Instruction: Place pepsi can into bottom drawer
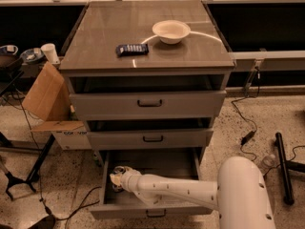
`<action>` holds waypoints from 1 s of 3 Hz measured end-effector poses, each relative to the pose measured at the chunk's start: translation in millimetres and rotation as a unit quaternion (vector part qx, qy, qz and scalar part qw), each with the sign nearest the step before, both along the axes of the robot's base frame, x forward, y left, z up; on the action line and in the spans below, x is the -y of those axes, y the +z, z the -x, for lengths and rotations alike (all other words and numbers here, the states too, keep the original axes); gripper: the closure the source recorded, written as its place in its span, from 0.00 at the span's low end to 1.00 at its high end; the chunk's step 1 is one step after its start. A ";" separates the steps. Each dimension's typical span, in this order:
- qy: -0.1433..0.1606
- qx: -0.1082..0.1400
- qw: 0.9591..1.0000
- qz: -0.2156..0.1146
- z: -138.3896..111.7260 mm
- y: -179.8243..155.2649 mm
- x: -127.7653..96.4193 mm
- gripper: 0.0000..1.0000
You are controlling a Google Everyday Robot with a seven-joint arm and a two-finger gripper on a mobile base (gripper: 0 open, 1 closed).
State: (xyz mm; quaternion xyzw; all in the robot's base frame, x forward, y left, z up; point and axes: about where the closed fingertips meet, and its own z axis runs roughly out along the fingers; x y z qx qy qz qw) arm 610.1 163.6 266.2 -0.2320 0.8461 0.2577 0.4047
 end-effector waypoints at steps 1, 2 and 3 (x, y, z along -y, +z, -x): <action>-0.018 -0.019 1.000 0.007 -0.5 -4.9 1.1 0.58; -0.032 -0.041 0.998 0.018 -0.5 -10.1 2.6 0.35; -0.043 -0.058 0.997 0.023 0.6 -14.1 5.1 0.11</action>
Offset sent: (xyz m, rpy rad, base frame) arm 0.0004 -0.0075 -0.0169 -0.0647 0.1459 -0.1031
